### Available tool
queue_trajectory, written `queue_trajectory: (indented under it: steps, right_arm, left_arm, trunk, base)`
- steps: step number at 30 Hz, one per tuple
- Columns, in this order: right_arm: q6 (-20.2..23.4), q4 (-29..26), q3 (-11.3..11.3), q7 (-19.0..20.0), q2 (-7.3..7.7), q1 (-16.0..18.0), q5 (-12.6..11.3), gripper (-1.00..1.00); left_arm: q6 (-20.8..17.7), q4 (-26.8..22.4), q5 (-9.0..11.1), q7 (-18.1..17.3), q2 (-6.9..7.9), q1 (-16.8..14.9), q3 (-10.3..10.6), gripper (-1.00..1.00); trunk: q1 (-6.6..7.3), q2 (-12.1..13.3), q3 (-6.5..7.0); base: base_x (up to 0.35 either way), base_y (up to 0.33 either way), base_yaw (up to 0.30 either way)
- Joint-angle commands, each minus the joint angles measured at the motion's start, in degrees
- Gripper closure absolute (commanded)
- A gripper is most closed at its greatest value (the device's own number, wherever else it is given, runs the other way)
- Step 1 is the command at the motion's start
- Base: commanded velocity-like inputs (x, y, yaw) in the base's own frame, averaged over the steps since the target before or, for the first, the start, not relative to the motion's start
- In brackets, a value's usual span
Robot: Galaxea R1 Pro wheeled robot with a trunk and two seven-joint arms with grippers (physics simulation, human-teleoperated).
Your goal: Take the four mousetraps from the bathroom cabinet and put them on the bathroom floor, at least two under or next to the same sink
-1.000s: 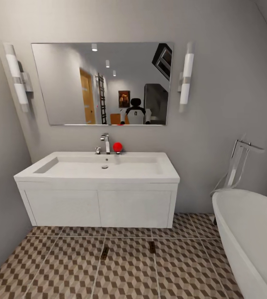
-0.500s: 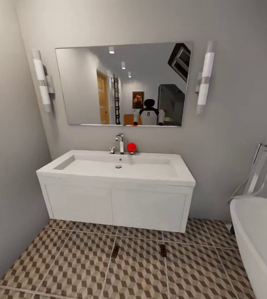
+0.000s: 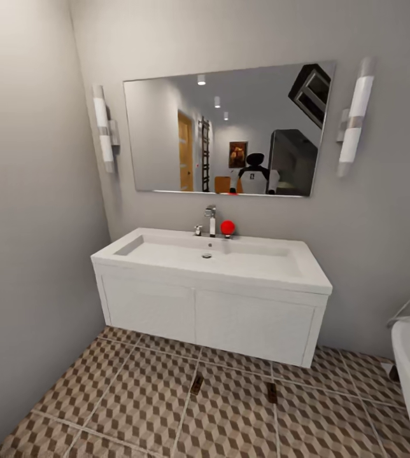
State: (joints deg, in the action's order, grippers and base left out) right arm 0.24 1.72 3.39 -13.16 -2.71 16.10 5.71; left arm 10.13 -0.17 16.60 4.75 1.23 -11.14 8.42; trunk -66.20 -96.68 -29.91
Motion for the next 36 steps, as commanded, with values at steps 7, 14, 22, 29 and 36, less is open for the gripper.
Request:
queue_trajectory:
  steps: [7,14,22,29,36]
  right_arm:
    - [0.03,0.20,0.30,-0.29,-0.10,0.09,0.53,-1.00]
    - [0.03,0.21,0.30,-0.29,-0.17,0.06,0.54,-1.00]
    - [0.03,0.21,0.30,-0.29,-0.19,-0.17,0.59,-1.00]
    - [0.03,0.20,0.30,-0.29,-0.19,-0.31,0.61,-1.00]
    - [0.03,0.21,0.30,-0.29,-0.20,-0.35,0.61,-1.00]
  left_arm:
    - [0.16,0.00,0.45,0.21,-0.13,-0.03,0.47,-1.00]
    - [0.16,-0.01,0.45,0.28,-0.18,-0.02,0.43,-1.00]
    - [0.15,-0.01,0.45,0.33,-0.30,-0.02,0.39,-1.00]
    - [0.04,-0.01,0.39,0.36,-0.68,-0.02,0.32,-1.00]
    - [-0.05,-0.01,0.44,0.33,-2.30,-0.02,0.29,-1.00]
  trunk:
    - [0.00,-0.03,0.13]
    - [0.00,-0.03,0.32]
    - [0.00,-0.03,0.54]
    - [0.00,-0.03,0.73]
    - [0.00,-0.03,0.93]
  base:
    - [0.000,0.000,0.266]
    - [0.000,0.000,0.267]
    - [0.000,0.000,0.267]
    - [0.000,0.000,0.267]
    - [0.000,0.000,0.267]
